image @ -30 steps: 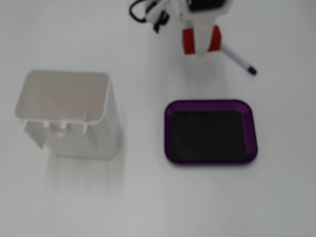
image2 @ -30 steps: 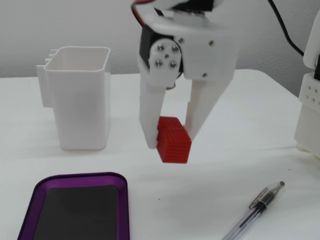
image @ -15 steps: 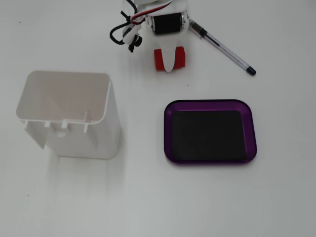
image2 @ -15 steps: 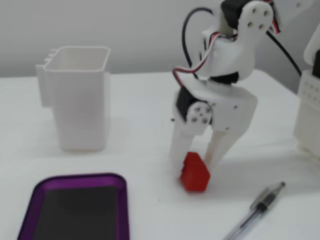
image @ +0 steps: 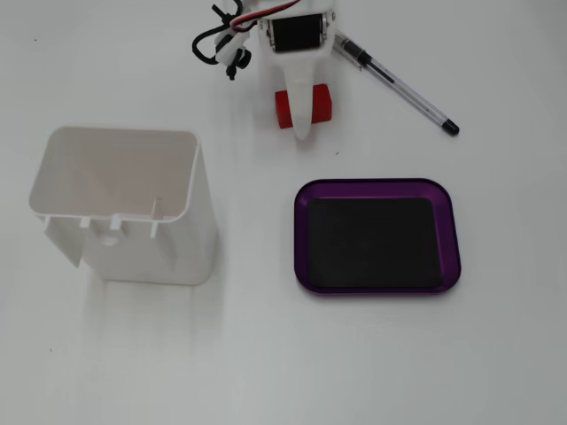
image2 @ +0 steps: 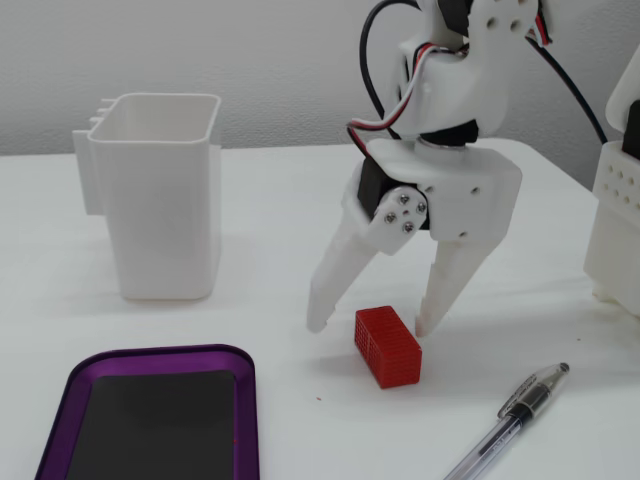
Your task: Remove the cube from the box.
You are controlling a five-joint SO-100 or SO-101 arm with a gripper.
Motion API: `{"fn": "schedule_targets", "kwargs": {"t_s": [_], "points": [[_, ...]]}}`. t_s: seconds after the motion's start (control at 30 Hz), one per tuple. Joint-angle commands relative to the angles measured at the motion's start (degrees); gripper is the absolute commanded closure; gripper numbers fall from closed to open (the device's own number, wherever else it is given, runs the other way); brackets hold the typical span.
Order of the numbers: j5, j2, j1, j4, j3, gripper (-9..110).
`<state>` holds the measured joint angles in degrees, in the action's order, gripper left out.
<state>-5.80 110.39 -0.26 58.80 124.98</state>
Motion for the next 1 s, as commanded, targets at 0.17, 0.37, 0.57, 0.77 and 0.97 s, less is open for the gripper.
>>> {"fn": "schedule_targets", "kwargs": {"t_s": [0.17,0.37,0.57,0.77,0.97], "points": [[1.1,18.0,-0.4,10.8,-8.3,71],[1.0,38.9,0.5,12.1,2.3,71],[1.9,57.7,0.5,12.1,23.2,71],[1.8,73.7,0.7,12.1,40.8,71],[1.8,85.5,2.4,13.1,48.1,74]]}}
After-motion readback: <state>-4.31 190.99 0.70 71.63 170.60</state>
